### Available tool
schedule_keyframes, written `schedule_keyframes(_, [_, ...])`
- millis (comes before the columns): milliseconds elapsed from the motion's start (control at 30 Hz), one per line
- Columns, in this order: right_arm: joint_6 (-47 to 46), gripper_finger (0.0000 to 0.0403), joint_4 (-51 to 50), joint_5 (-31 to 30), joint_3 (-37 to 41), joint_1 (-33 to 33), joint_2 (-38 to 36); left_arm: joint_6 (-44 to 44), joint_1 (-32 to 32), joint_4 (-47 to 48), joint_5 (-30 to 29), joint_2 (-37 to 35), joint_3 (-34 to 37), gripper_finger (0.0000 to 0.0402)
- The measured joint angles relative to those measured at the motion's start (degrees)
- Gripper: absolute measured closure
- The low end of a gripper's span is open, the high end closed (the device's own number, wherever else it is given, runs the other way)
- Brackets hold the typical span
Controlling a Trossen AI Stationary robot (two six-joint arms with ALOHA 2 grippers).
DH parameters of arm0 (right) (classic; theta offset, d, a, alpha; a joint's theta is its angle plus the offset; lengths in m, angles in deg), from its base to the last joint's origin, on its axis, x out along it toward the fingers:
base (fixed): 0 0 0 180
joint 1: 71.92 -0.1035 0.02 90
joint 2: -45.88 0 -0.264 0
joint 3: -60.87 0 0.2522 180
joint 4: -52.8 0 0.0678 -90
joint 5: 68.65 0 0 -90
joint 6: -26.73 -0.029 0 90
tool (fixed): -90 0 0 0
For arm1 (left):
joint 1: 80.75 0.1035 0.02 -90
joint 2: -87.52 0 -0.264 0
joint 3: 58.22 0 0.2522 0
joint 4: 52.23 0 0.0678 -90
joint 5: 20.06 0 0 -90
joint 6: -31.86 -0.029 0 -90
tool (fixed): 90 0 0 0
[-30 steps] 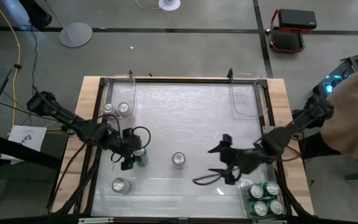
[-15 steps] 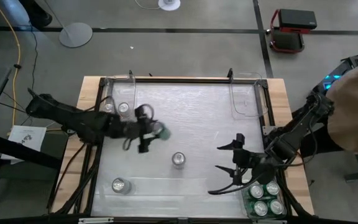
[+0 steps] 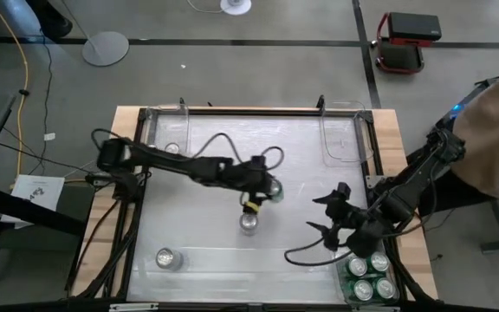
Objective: Sort soda cans
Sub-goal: Put the green soda can into the bottom transparent bin
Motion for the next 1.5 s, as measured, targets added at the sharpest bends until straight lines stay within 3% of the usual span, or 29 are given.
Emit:
schedule_keyframes(167, [-8.43, 0.0091, -7.24, -0.35, 0.0, 0.11, 0.02, -0.02, 0.05, 0.77, 2.73, 5.2, -3.39, 0.0121])
schedule_keyframes(333, [-8.95, 0.0091, -7.65, -2.86, 0.0, 0.11, 0.6, 0.73, 0.16, 0.86, 2.47, 5.8, -3.67, 0.0115])
schedule_keyframes(667, [-8.18, 0.0091, -7.16, 0.41, 0.0, 1.43, 4.93, 2.03, 1.38, 1.15, 7.21, 5.56, -3.71, 0.0041])
schedule_keyframes(1000, [13.37, 0.0091, 7.33, 2.53, 0.91, 11.4, 8.35, 2.6, 0.41, 9.21, 5.93, -4.5, -5.4, 0.0034])
schedule_keyframes(1133, [24.89, 0.0091, 23.55, 13.37, 6.61, 18.9, 8.11, 5.55, -1.08, 18.39, -1.0, -11.4, -5.49, 0.0034])
schedule_keyframes(1267, [31.88, 0.0091, 37.29, 33.56, 11.42, 27.92, 8.17, 10.56, -3.11, 27.52, -8.31, -16.3, -5.48, 0.0033])
schedule_keyframes(1333, [32.18, 0.0091, 40.49, 40.58, 11.74, 31.73, 8.16, 12.82, -4.4, 31.28, -11.61, -18.08, -5.42, 0.0033])
schedule_keyframes(1500, [38.64, 0.0091, 40.1, 43.56, 11.21, 36.57, 8.13, 18.05, -8.11, 37.45, -19.86, -20.54, -5.42, 0.0034])
